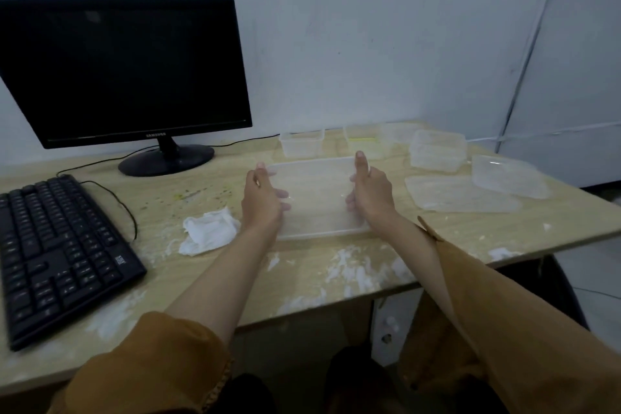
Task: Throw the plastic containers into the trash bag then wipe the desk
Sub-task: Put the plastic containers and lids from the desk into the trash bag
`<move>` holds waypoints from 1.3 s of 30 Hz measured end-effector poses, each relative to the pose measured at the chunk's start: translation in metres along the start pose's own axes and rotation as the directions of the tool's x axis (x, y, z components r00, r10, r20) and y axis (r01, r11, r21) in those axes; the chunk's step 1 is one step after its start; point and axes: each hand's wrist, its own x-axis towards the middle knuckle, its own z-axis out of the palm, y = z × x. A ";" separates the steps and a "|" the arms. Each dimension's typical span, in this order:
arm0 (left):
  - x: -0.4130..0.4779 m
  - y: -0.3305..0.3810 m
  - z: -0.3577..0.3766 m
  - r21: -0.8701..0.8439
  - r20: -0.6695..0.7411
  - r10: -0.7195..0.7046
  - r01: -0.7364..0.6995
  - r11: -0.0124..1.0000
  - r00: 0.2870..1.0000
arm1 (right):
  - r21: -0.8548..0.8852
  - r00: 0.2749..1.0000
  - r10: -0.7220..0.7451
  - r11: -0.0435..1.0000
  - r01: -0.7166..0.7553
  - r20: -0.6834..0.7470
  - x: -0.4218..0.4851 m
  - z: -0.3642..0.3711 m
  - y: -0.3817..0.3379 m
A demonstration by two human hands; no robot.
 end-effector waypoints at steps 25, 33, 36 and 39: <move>-0.195 0.038 0.164 0.568 0.583 0.299 -0.642 0.515 0.756 | -0.710 0.970 -0.155 0.703 -0.025 -0.188 -0.056 -0.317 0.005; -0.243 0.016 0.201 0.316 0.779 0.552 -0.946 0.067 0.299 | -0.867 0.989 -0.043 0.488 -0.104 -0.143 -0.058 -0.366 0.008; -0.252 0.000 0.208 0.195 0.878 0.451 -0.980 -0.029 0.161 | -0.903 0.986 0.032 0.400 -0.160 -0.161 -0.061 -0.376 0.014; -0.256 -0.020 0.213 0.060 0.956 0.293 -0.991 -0.116 0.023 | -0.927 0.985 0.104 0.336 -0.165 -0.138 -0.066 -0.377 0.024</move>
